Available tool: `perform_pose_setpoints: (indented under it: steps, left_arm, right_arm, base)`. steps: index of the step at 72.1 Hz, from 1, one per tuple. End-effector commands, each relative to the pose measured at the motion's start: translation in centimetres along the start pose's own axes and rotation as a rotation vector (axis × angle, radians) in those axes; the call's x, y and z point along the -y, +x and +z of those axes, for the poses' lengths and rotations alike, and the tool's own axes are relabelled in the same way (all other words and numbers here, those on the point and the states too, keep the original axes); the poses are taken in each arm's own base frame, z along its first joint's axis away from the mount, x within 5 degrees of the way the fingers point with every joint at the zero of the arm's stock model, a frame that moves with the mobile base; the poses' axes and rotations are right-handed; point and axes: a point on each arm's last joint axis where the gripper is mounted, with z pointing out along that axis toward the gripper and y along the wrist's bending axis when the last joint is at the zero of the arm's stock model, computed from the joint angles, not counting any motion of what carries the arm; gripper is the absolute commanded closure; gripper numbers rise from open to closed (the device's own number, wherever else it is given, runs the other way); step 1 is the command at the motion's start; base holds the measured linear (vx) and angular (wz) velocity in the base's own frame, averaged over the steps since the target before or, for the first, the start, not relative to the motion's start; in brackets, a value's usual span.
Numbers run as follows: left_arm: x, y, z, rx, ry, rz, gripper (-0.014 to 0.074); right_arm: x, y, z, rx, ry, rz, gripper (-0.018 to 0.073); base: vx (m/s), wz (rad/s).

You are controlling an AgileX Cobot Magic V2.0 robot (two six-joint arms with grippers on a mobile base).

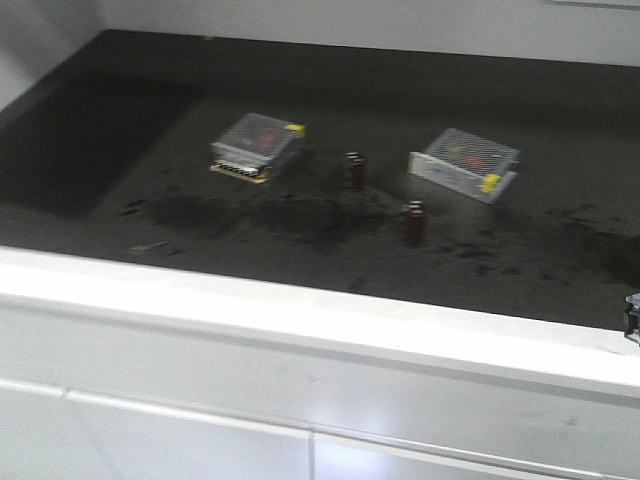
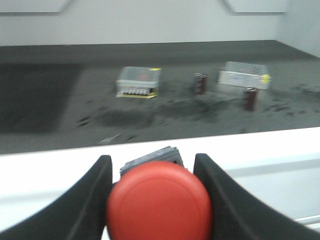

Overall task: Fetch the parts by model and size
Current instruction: 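Drive the base to the bench with the red tray, holding both buttons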

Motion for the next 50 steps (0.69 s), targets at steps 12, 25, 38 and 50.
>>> perform_pose_setpoints:
  steps: [12,25,38,50]
  left_arm:
    - [0.2,-1.34,-0.14,0.082,0.018,-0.003,0.0604]
    - [0.2,-1.34,-0.14,0.082,0.018,-0.003,0.0604]
    - [0.2,-1.34,-0.14,0.082,0.018,-0.003,0.0604]
    - [0.2,-1.34,-0.14,0.082,0.018,-0.003,0.0604]
  right_arm:
    - [0.11,-1.48,-0.16,0.095,0.011,-0.008,0.0569]
    - [0.11,-1.48,-0.16,0.095,0.011,-0.008,0.0569]
    - [0.11,-1.48,-0.16,0.095,0.011,-0.008,0.0569]
    - [0.11,-1.48,-0.16,0.095,0.011,-0.008,0.0569]
  base:
    - [-0.12,0.75]
    - [-0.1,0.74]
    - [-0.05,0.72]
    - [-0.02,0.81]
